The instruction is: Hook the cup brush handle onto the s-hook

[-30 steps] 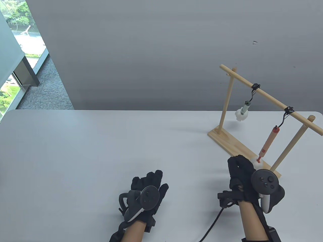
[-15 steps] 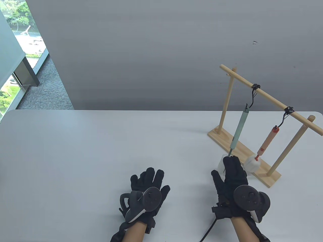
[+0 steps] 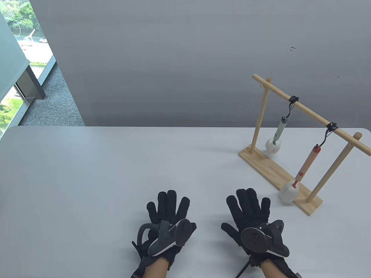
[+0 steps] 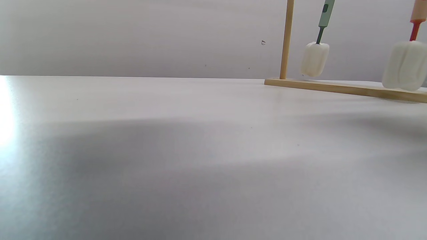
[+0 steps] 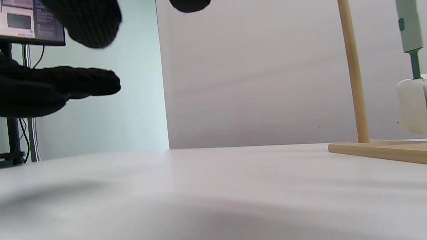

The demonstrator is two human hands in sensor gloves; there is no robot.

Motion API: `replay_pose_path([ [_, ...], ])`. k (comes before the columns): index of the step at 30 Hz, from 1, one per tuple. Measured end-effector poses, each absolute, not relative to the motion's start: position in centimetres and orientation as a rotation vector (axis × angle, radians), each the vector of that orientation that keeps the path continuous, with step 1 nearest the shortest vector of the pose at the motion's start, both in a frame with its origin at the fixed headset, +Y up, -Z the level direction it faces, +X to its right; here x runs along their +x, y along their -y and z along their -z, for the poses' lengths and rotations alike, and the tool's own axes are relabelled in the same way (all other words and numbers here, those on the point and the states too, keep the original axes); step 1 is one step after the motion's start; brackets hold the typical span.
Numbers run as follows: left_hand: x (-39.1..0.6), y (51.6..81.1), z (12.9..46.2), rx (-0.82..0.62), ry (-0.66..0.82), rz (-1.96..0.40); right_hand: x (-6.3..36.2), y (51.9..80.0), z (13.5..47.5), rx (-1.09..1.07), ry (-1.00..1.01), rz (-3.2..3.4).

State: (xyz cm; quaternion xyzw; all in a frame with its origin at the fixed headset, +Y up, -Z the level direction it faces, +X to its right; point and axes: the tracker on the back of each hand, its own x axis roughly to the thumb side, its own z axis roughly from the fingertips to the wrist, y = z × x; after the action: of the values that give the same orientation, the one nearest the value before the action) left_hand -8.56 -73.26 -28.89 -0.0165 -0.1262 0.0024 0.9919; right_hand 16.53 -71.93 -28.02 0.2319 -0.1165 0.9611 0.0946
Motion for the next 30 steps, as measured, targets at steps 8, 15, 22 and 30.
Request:
replay_pose_path([
  [8, -8.5, 73.4, 29.0, -0.022, 0.262, -0.021, 16.5, 72.2, 28.1, 0.666, 0.320, -2.874],
  [15, -8.5, 73.4, 29.1, -0.023, 0.263, -0.018, 17.3, 72.2, 28.3, 0.575, 0.307, -2.853],
  [22, -8.4, 73.3, 29.0, -0.019, 0.273, -0.011, 17.8, 72.2, 28.4, 0.513, 0.269, -2.844],
  [30, -8.2, 73.4, 28.9, -0.033, 0.293, 0.002, 17.9, 72.2, 28.5, 0.507, 0.247, -2.834],
])
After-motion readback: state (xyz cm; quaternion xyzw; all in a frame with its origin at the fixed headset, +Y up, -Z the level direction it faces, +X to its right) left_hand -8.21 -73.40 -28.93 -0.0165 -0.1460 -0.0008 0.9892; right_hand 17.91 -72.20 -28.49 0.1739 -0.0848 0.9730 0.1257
